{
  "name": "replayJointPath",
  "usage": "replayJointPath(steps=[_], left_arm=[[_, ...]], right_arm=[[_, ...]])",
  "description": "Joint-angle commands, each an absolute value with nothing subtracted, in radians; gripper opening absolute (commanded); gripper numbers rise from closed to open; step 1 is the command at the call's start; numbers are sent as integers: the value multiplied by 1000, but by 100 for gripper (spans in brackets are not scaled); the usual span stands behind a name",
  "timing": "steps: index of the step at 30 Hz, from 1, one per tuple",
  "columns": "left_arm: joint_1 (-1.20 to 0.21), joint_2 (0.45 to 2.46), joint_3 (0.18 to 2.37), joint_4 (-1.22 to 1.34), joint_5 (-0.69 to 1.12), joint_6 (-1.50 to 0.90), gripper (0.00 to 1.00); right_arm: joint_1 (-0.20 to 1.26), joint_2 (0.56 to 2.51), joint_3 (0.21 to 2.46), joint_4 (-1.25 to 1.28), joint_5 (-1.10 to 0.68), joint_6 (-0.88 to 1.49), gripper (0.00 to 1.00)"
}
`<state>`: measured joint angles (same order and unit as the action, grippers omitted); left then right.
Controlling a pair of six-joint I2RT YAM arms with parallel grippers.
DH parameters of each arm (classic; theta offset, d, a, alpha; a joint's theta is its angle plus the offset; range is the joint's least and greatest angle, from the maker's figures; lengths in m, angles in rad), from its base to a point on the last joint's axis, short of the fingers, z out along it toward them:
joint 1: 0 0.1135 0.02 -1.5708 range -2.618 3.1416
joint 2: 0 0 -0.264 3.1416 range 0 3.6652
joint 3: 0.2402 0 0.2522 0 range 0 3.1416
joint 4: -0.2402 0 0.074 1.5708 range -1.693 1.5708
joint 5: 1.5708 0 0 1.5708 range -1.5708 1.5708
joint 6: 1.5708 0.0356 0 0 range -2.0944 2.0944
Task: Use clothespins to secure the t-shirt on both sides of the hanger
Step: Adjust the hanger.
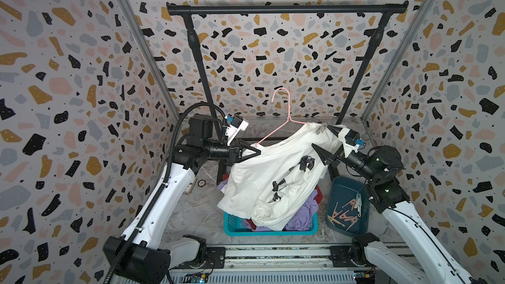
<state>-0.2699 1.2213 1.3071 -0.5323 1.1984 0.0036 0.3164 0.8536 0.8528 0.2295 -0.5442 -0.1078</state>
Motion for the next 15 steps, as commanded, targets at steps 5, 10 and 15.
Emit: replayJointPath(steps=[5,10,15], left_arm=[[-299,1165,1329,-525,1082,61,0],[-316,1155,1308,-514,1060,72,0],[-326,1157,1307,-515,1037,82,0]], right_arm=[[359,859,1024,-40,-479,25,87],[432,888,1106,-111,-431,61,87],[504,931,1201,-173,-383,110,87]])
